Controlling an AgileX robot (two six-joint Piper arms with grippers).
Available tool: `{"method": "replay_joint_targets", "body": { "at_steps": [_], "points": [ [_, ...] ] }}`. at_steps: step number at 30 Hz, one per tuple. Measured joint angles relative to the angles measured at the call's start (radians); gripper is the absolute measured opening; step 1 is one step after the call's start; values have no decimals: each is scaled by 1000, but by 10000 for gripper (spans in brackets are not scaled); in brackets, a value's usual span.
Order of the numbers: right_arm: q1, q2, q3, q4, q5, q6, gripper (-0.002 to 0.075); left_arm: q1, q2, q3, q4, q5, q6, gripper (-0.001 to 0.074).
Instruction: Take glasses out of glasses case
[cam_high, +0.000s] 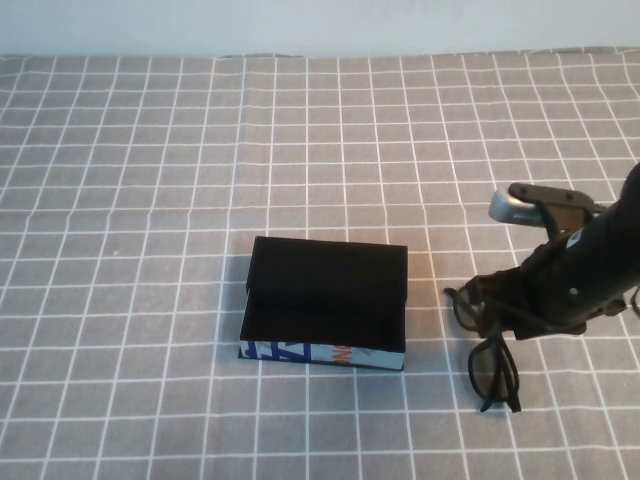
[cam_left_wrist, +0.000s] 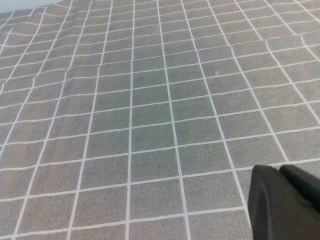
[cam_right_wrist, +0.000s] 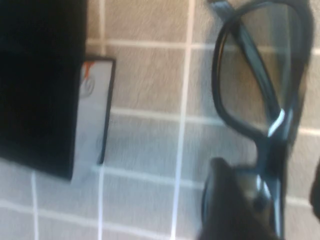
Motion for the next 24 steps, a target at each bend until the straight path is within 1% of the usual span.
{"method": "replay_joint_targets", "body": {
  "at_steps": [1, 5, 6, 8, 13, 16, 18, 20, 24],
  "points": [
    [0, -15, 0, -11, 19, 0, 288, 0, 0, 0, 0, 0, 0, -4],
    [0, -123, 32, -44, 78, 0, 81, 0, 0, 0, 0, 0, 0, -4],
    [0, -161, 52, -53, 85, 0, 48, 0, 0, 0, 0, 0, 0, -4],
    [0, -250, 95, -63, 87, 0, 15, 0, 0, 0, 0, 0, 0, -4],
    [-2, -487, 232, -80, 61, -17, -13, 0, 0, 0, 0, 0, 0, -4],
    [-2, -623, 296, -82, 103, -25, -15, 0, 0, 0, 0, 0, 0, -4],
    [-2, -694, 315, -107, 152, -25, -16, 0, 0, 0, 0, 0, 0, -4],
    [-2, -745, 327, -129, 164, -25, -16, 0, 0, 0, 0, 0, 0, -4],
    [-2, -825, 390, -188, 53, -25, -17, 0, 0, 0, 0, 0, 0, -4]
  ]
}}
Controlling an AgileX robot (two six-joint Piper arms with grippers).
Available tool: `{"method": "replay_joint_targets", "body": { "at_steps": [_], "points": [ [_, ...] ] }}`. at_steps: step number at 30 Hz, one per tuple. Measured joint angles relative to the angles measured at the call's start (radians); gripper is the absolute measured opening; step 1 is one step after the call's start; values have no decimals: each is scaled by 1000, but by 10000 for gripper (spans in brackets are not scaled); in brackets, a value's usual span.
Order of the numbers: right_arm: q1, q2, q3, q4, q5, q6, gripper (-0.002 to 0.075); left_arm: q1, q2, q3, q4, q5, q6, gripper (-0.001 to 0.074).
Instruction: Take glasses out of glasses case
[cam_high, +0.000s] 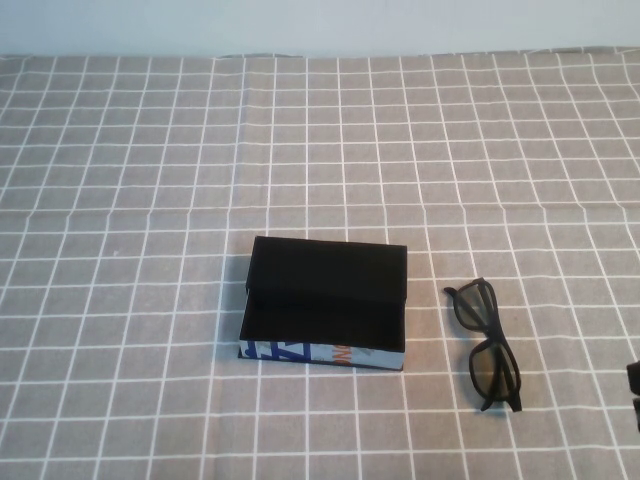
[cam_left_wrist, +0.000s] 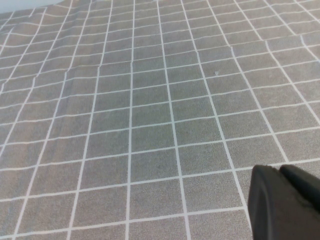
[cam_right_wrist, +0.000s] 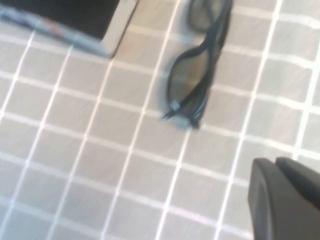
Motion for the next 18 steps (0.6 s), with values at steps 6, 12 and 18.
{"method": "replay_joint_targets", "body": {
  "at_steps": [6, 12, 18],
  "points": [
    [-16, -121, 223, -54, -324, 0, -18, 0, 0, 0, 0, 0, 0, -4],
    [-151, -389, 526, -88, -680, 0, -18, 0, 0, 0, 0, 0, 0, -4],
    [-210, -690, 659, -95, -682, 0, -18, 0, 0, 0, 0, 0, 0, -4]
  ]
}}
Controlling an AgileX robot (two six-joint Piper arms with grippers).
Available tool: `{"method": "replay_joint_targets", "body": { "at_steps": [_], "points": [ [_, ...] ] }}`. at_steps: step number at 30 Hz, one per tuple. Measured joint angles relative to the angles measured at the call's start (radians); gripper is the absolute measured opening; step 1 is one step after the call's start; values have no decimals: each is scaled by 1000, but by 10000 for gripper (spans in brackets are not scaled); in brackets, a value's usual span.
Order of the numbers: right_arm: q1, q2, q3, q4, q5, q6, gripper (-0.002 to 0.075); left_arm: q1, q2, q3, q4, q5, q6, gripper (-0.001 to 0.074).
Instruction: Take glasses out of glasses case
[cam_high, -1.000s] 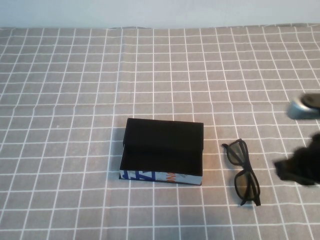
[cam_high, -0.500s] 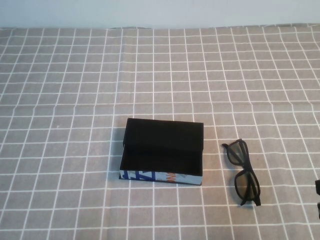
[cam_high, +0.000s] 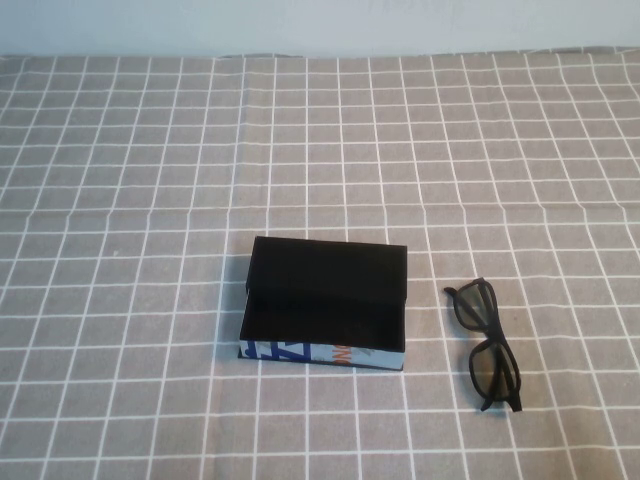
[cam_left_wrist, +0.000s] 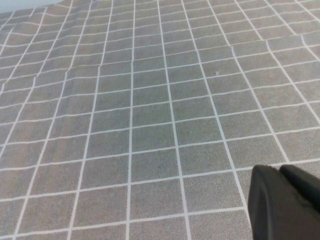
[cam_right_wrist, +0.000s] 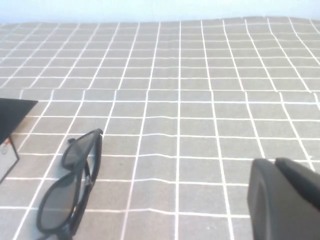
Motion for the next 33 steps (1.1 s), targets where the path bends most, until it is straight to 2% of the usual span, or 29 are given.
{"method": "replay_joint_targets", "body": {
  "at_steps": [4, 8, 33],
  "points": [
    [-5, -148, 6, 0, 139, 0, -18, 0, 0, 0, 0, 0, 0, -4],
    [-7, -170, 8, 6, 220, 0, -18, 0, 0, 0, 0, 0, 0, -5],
    [-7, -170, 8, 27, 229, 0, -18, 0, 0, 0, 0, 0, 0, -4]
  ]
}}
